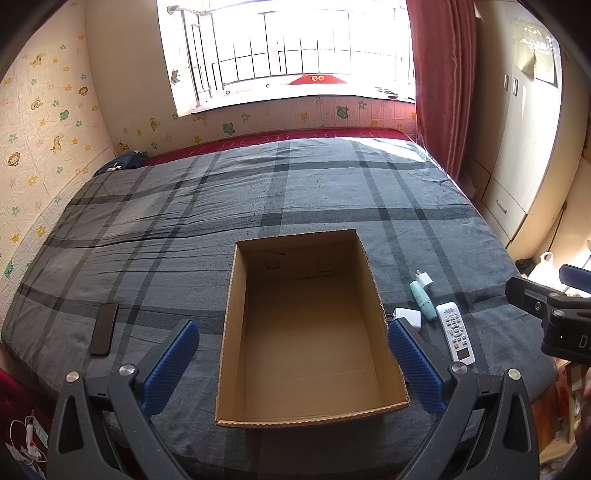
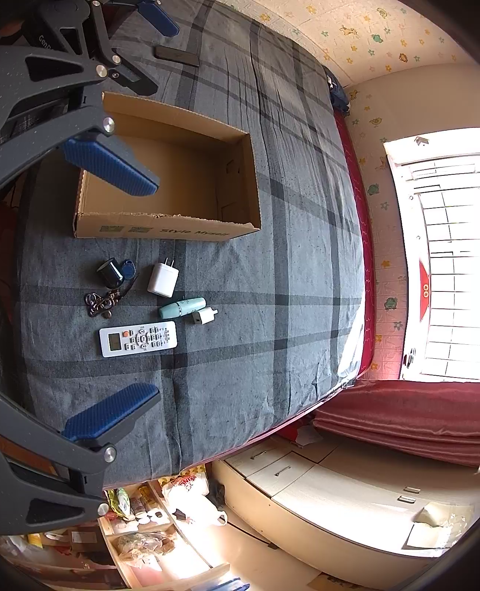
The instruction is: Organize rigid objects
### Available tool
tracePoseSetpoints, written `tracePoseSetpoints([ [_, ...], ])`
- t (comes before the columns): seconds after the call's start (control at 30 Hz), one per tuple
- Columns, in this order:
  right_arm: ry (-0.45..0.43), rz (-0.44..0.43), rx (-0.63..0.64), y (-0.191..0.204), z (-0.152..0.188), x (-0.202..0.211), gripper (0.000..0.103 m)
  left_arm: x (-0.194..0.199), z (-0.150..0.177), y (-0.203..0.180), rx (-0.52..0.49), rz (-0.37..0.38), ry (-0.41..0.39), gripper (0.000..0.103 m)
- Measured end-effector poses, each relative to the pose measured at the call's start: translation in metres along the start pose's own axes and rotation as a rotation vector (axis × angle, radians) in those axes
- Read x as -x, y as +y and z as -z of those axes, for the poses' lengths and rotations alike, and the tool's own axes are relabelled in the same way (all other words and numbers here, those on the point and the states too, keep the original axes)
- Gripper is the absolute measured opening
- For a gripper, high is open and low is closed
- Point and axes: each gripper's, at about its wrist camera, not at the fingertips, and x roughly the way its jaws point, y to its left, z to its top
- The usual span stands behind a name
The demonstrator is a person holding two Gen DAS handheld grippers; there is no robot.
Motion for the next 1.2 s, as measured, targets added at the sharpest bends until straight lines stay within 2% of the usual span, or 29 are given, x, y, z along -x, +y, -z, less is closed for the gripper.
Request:
tracePoseSetpoints([
  [1.2, 0.002, 0.001, -0.001, 0.0016, -0.0020, -0.0035, 0.103, -0.0040, -0.0014, 0.0060, 0.013, -0.002, -0.001, 0.103],
])
